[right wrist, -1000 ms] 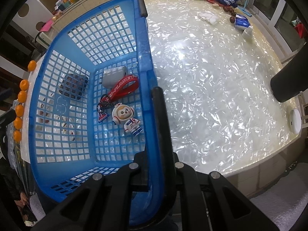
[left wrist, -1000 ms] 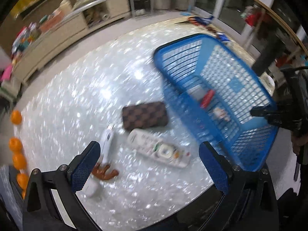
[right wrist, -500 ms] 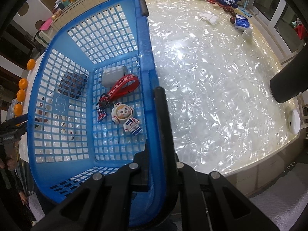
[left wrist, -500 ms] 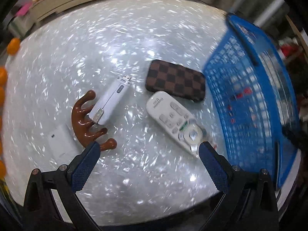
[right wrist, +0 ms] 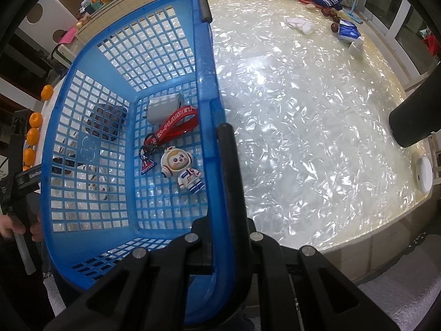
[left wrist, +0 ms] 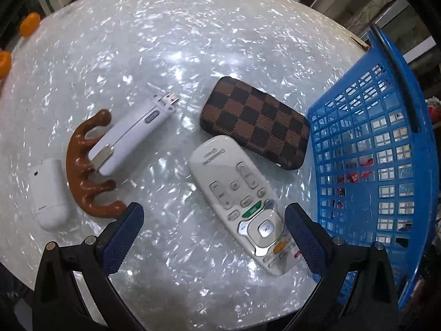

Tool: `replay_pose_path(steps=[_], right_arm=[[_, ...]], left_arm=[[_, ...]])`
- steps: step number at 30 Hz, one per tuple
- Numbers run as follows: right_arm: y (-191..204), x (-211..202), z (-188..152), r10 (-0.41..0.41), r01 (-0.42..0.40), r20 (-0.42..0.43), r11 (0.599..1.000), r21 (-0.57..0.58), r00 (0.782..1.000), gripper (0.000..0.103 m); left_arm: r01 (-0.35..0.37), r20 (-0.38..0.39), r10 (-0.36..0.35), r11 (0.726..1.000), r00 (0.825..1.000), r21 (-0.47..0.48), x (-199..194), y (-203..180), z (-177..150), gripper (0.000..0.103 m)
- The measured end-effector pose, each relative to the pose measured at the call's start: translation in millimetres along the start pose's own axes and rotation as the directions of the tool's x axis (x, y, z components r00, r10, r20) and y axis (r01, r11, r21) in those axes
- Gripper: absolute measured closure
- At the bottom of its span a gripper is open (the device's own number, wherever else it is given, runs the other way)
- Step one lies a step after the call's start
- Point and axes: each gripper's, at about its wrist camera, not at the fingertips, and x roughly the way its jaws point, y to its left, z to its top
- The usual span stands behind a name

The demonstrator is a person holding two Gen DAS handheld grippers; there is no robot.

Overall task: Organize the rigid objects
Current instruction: 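Move the left tool back toward the white remote and checkered case, then close the left tool on the white remote control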

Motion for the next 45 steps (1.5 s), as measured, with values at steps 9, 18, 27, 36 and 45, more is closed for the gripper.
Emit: replay_pose_path(steps=[9, 18, 27, 36, 45], right_arm=[[0.1, 0.3, 0.4, 0.004, -0.004, -0.001, 1.0, -0.006, 1.0, 0.096], [-0.3, 0.0, 0.4, 0.009, -0.009, -0.001, 1.0, -0.004, 1.0, 0.096], [-0.1, -0.1, -0.2, 0.009, -0.009, 0.001, 1.0, -0.003, 1.0, 0.096], [0.5, -1.3, -0.3, 0.005, -0.005, -0.002, 1.0, -0.001, 1.0, 0.096], [2.8, -1.1, 0.2, -0.01, 0.01, -0.005, 1.0, -0.012, 1.0, 0.096]], left_arm=[[-0.032, -0.003, 0.031, 0.997, 1.0, -0.064, 21.7, -13.5, 6.0, 0.0], [-0.112, -0.027, 0.111, 0.992, 0.993, -0.059, 42.2, -27.5, 10.2, 0.0], [-0.156, -0.07, 0.15, 0.985, 0.986, -0.079, 47.4, -29.4, 1.3, 0.0], [-0.137, -0.049, 0.139, 0.99, 0.989, 0.032, 30.0, -23.9, -19.9, 0.038], [-0.071, -0.036, 0.072, 0.997, 0.997, 0.043, 14.8, -1.3, -23.4, 0.05]])
